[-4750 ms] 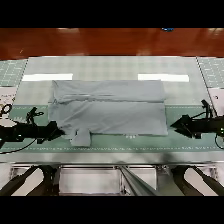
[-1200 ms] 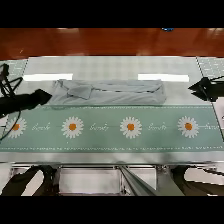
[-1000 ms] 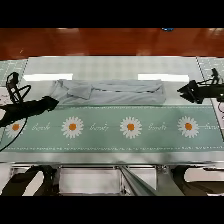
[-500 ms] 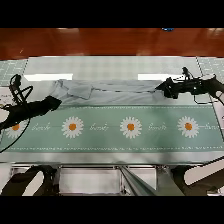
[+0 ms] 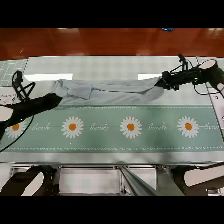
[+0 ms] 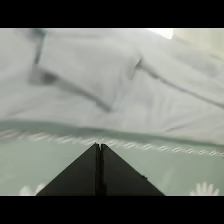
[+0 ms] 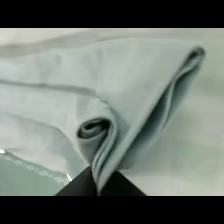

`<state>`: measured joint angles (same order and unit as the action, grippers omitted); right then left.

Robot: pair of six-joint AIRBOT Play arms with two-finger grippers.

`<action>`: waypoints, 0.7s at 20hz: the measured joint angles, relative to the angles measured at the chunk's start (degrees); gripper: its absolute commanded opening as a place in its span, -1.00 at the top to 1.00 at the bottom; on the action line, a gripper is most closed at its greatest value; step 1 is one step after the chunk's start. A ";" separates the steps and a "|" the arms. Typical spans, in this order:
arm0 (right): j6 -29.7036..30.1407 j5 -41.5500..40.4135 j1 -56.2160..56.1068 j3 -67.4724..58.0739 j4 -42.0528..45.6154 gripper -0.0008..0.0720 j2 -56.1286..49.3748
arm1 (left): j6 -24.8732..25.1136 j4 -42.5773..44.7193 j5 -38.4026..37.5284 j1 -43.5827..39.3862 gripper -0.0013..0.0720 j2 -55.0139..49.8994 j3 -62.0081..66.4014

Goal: Fold the shirts.

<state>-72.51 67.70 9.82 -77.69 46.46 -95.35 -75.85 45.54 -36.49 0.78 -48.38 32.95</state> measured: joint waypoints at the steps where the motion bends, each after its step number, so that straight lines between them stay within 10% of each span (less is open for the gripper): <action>1: -0.09 0.33 -0.17 1.22 1.95 0.91 3.48 | 0.02 -0.72 1.79 -2.75 0.90 -1.99 1.51; 14: -3.61 3.41 -0.57 13.73 10.38 0.91 40.85 | -10.67 3.74 -12.48 -33.66 0.89 -51.17 51.80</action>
<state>-76.12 71.11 9.26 -63.96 56.84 -54.50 -86.52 49.28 -48.97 -32.88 -99.55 84.75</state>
